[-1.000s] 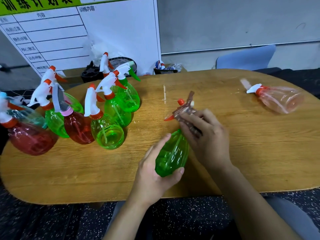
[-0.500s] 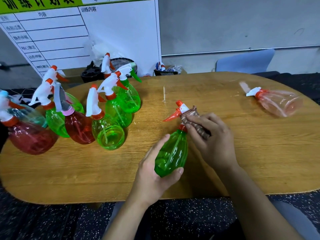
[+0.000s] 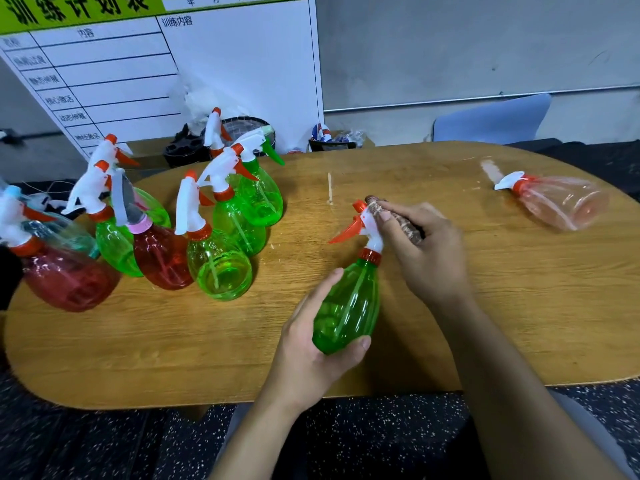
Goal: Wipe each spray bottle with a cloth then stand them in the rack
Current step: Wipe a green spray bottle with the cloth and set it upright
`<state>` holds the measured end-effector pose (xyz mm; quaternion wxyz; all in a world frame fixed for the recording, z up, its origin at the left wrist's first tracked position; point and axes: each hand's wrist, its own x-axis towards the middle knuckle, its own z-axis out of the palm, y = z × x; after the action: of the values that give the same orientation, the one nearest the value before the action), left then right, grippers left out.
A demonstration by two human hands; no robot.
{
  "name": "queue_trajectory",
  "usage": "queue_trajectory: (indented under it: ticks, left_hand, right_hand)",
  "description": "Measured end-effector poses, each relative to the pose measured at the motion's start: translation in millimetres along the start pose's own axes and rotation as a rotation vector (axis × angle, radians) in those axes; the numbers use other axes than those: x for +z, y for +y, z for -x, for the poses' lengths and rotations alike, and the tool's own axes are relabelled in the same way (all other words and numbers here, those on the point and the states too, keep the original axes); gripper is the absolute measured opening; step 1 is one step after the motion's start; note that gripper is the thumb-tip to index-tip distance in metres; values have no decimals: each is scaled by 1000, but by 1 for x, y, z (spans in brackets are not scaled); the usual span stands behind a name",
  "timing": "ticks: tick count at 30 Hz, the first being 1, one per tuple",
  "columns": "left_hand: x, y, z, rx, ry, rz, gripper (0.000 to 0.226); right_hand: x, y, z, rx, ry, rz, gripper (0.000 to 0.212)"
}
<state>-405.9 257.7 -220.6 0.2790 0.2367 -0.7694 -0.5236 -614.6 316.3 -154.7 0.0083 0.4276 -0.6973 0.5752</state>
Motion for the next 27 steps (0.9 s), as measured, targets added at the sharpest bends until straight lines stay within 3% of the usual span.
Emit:
queue_trajectory:
  ticks: [8,11,14,19,27]
  left_hand:
    - [-1,-3,-1,-28,3,91,90]
    - [-1,-2,-1,-26,-14,74,89]
    - [-1,0,-1,-2,-26,21,86]
    - [0,1,0,18,-9,-15,86]
    - [-1,-4,-2,0,7,30,88]
  right_hand:
    - [-31,23,4,227,-229,-37,13]
    - [-33,20,4,270,-133,-159,9]
    - [-22,9,-2,166,33,-274,15]
    - [-2,9,1,55,-13,-100,23]
    - [-21,24,7,218,-167,-30,13]
